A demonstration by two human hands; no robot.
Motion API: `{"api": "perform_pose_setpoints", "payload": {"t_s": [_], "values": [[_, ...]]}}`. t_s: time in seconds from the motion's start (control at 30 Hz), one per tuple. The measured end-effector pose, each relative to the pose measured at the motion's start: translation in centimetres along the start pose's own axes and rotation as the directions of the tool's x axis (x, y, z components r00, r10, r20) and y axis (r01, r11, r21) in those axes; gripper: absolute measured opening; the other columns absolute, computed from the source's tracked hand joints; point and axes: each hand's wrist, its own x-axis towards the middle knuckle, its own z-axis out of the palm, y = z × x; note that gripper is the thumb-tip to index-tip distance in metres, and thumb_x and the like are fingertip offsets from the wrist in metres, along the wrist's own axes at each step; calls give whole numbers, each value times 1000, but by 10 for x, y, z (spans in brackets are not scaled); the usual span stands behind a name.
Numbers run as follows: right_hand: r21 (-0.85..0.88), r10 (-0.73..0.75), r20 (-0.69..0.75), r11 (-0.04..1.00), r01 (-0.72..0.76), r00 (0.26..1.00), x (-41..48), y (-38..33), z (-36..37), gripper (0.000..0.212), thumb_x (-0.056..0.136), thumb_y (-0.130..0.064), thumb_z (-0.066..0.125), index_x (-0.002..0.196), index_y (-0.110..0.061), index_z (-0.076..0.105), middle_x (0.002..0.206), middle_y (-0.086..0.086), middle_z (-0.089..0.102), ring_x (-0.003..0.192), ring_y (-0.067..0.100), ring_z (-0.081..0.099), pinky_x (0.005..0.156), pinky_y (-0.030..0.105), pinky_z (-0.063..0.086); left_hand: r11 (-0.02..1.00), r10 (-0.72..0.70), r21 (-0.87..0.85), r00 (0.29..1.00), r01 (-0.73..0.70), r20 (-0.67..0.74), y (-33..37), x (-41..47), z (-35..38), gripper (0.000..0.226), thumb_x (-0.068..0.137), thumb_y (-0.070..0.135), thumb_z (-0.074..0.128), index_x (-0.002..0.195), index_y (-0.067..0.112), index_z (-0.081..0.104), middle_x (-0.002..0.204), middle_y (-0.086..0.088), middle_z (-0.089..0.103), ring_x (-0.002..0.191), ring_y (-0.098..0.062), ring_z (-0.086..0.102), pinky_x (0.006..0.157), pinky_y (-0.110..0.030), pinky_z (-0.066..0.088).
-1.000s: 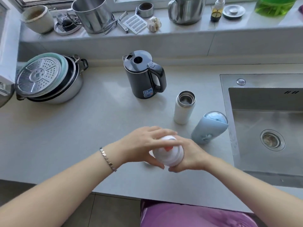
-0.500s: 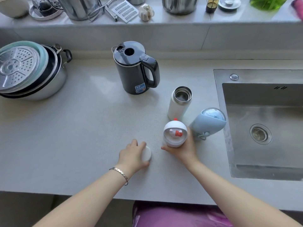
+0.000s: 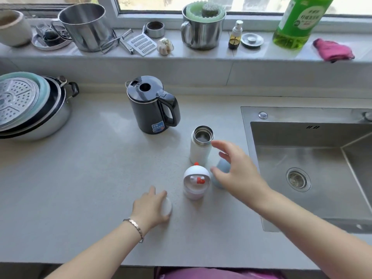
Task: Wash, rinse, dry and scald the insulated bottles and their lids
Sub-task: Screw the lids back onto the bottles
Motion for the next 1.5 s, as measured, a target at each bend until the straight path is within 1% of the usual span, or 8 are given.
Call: {"api": "perform_pose_setpoints", "payload": {"t_s": [0.1, 0.23, 0.4, 0.6, 0.73, 1.0, 1.2, 1.5], "values": [[-122, -75, -24, 990, 71, 997, 38, 2, -25, 48, 80, -2, 63, 126, -11, 52, 124, 1, 54, 113, 14, 50, 97, 15, 34, 999, -25, -42, 999, 23, -43, 3, -1, 4, 51, 81, 48, 55, 125, 24, 43, 118, -4, 42, 107, -25, 52, 78, -32, 44], [-280, 49, 129, 960, -11, 990, 85, 27, -41, 54, 79, -9, 68, 129, -12, 49, 131, 4, 53, 123, 17, 47, 102, 24, 35, 973, -102, -218, 989, 76, -108, -1, 0, -8, 54, 77, 46, 61, 124, 24, 47, 115, -3, 45, 106, -25, 52, 78, -30, 43], [-281, 115, 404, 960, 3, 907, 134, 55, -32, 89, 65, -16, 83, 139, -18, 33, 139, 1, 44, 129, 13, 39, 108, 32, 33, 871, -252, -482, 928, 94, -274, 0, -3, -73, 55, 76, 46, 65, 125, 30, 46, 115, 3, 47, 103, -23, 56, 77, -28, 42], [-190, 15, 611, 973, 129, 791, 158, 66, -10, 89, 56, -10, 88, 131, -27, 42, 118, -14, 53, 108, 2, 48, 86, 6, 37, 780, -254, -622, 873, -69, -416, 15, -3, -146, 59, 77, 43, 66, 130, 35, 42, 110, 11, 43, 99, -16, 55, 86, -34, 47], [-142, -85, 561, 970, 196, 824, 161, 74, -5, 64, 55, -15, 88, 111, -20, 57, 106, -5, 64, 102, 14, 58, 89, 29, 46, 777, -214, -618, 873, -120, -438, 28, 2, -165, 53, 74, 42, 68, 121, 37, 42, 100, 17, 43, 90, -16, 56, 82, -36, 50], [9, -127, 292, 992, 130, 948, 141, 45, -23, 48, 48, -19, 86, 80, -36, 54, 75, -19, 57, 69, -5, 52, 63, 12, 40, 771, -26, -550, 847, -322, -532, 51, 5, -201, 46, 70, 40, 73, 110, 44, 50, 96, 18, 49, 82, 2, 52, 71, -17, 43], [158, -133, 17, 979, 129, 991, 108, 6, -40, 58, 52, -12, 83, 92, -41, 53, 98, -4, 55, 83, 8, 56, 69, 21, 48, 767, 98, -448, 773, -460, -626, 74, -12, -223, 56, 60, 53, 68, 113, 42, 54, 100, 15, 51, 83, 0, 51, 75, -22, 45], [112, -104, -120, 987, 117, 987, 81, -20, -29, 44, 51, -23, 79, 79, -41, 50, 87, -6, 49, 73, 10, 53, 65, 28, 49, 926, 70, -220, 710, -308, -701, 86, -35, -238, 72, 57, 73, 62, 111, 25, 58, 92, 4, 50, 78, -16, 51, 66, -24, 35]]}}
